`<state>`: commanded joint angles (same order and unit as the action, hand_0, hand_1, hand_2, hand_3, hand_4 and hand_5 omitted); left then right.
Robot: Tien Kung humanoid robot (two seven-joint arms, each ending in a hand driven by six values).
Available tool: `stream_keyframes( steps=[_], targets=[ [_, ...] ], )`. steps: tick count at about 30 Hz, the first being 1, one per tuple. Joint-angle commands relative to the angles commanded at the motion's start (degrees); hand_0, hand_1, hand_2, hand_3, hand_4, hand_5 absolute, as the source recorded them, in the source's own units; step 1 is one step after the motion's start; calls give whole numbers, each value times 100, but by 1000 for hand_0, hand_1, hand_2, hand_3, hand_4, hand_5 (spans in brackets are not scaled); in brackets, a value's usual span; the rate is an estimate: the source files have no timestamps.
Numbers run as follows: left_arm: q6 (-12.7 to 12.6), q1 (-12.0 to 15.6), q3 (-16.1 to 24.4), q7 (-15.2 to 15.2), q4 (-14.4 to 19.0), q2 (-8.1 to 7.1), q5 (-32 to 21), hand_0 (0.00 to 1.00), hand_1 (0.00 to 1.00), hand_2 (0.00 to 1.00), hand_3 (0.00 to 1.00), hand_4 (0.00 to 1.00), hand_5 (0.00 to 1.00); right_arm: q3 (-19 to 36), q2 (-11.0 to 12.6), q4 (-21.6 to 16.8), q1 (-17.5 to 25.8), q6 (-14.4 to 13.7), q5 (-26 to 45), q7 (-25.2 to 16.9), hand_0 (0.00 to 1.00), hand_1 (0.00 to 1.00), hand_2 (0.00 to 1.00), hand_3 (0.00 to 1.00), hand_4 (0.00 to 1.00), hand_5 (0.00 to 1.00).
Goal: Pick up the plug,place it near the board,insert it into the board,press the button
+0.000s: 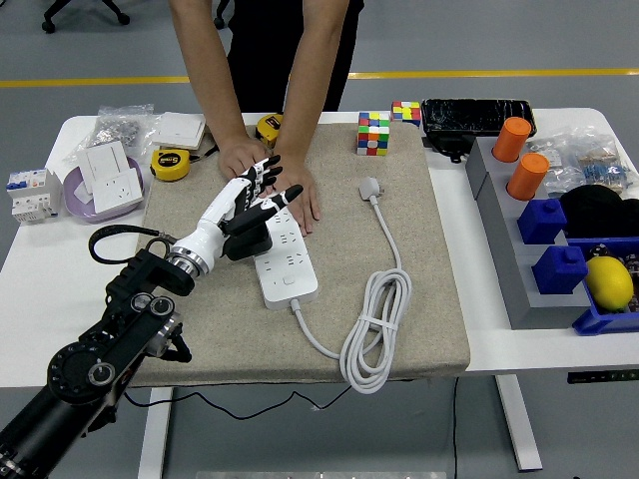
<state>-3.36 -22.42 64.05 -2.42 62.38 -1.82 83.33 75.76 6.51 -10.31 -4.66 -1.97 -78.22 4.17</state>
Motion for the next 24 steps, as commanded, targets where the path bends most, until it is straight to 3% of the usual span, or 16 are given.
stream_keyframes(
  steps=[1,2,7,8,11,16,19,20,24],
  targets=[
    [5,-30,24,46,-45,-10,261,998,998,947,933,998,555,0,1,0,-1,0,3,-1,797,715,719,762,998,939],
    [7,-40,33,62,-60,-14,484,998,958,855,866,998,433,0,2,0,-2,0,5,-2,796,715,719,762,998,940],
    [261,-179,43,286,-215,-48,1676,998,958,855,866,998,433,26,10,0,-3,0,-5,5,796,715,719,762,998,940],
    [317,-191,39,324,-219,-51,1937,996,930,811,806,998,434,24,11,0,-3,0,-2,5,796,715,719,762,998,941],
    [431,-225,-6,391,-273,-50,2644,996,930,811,806,998,434,28,13,0,-6,-3,5,5,796,715,719,762,998,941],
    [384,-264,-16,413,-444,-25,3772,940,921,826,792,998,405,16,15,0,-29,-6,30,0,796,715,720,762,998,940],
    [303,-273,35,421,-493,-19,4115,940,921,826,792,998,405,7,17,0,-35,-6,41,-3,796,715,720,762,998,940],
    [288,-278,49,427,-511,-19,4163,856,875,800,749,998,387,17,18,0,-34,-6,35,-2,796,716,719,762,998,941],
    [275,-269,124,474,-554,-37,4303,856,875,800,749,998,387,48,14,0,-20,-2,7,3,796,716,719,762,998,941]
  ],
)
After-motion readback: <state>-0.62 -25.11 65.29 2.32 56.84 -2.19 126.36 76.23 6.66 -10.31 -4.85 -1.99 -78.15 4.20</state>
